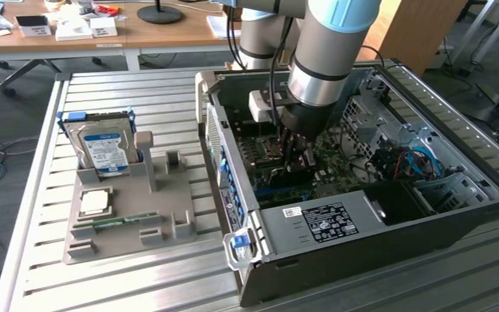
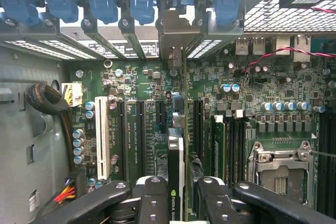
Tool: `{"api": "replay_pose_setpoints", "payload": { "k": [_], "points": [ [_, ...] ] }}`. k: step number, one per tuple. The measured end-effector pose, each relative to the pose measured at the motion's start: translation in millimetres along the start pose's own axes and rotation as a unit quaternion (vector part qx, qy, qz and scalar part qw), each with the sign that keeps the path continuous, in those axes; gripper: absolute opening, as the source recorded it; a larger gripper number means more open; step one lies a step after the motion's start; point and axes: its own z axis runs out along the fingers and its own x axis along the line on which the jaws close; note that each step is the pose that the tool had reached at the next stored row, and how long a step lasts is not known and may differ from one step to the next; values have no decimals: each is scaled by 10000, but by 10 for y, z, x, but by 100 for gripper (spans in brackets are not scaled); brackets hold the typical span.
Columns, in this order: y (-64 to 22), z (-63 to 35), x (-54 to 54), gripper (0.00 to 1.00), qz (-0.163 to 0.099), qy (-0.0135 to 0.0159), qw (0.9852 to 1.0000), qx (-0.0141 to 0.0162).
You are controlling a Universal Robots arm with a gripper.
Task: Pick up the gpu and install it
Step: 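Insert the gpu into the slot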
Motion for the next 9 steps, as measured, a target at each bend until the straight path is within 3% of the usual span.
{"api": "replay_pose_setpoints", "payload": {
  "k": [9],
  "points": [
    [1,4,0,26,141,-4,9999,5]
  ]
}}
